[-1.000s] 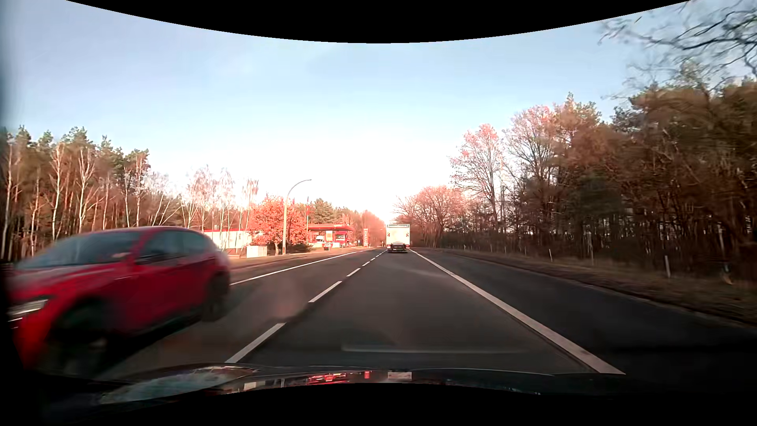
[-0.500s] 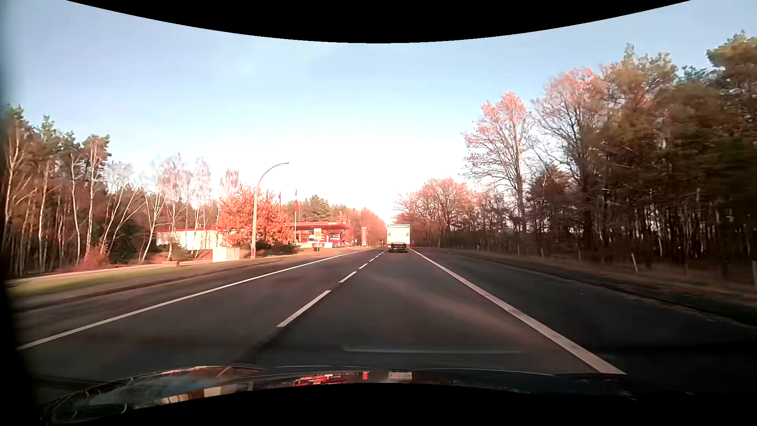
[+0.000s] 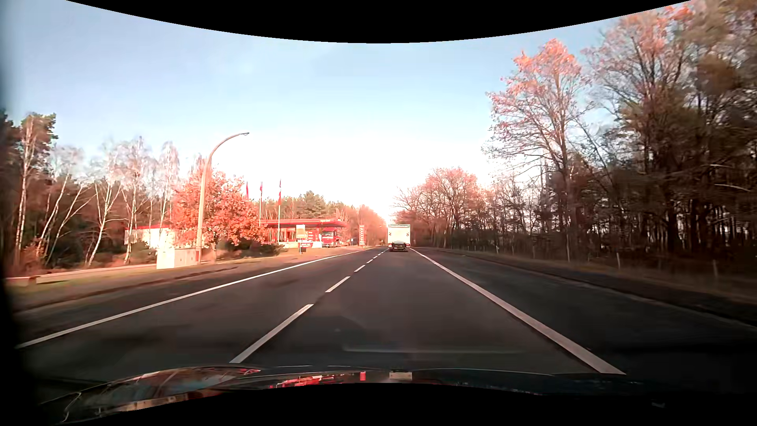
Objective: Follow the waypoints while adhering to traffic rules and regulations
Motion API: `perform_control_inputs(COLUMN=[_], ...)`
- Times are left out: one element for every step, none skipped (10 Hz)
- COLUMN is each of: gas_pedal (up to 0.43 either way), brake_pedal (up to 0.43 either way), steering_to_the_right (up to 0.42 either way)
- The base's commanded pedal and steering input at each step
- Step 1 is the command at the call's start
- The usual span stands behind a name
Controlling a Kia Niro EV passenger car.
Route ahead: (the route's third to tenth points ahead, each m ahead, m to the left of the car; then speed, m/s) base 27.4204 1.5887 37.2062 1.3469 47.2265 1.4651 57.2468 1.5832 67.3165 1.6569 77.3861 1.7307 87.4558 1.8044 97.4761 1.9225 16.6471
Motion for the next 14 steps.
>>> perform_control_inputs(gas_pedal=[0.209,0.209,0.209,0.209,0.209,0.209,0.209,0.209,0.209,0.209,0.209,0.209,0.209,0.209], brake_pedal=[0.000,0.000,0.000,0.000,0.000,0.000,0.000,0.000,0.000,0.000,0.000,0.000,0.000,0.000], steering_to_the_right=[0.001,0.001,0.001,0.001,0.001,0.000,0.000,0.001,0.001,0.000,0.001,0.001,0.000,0.000])
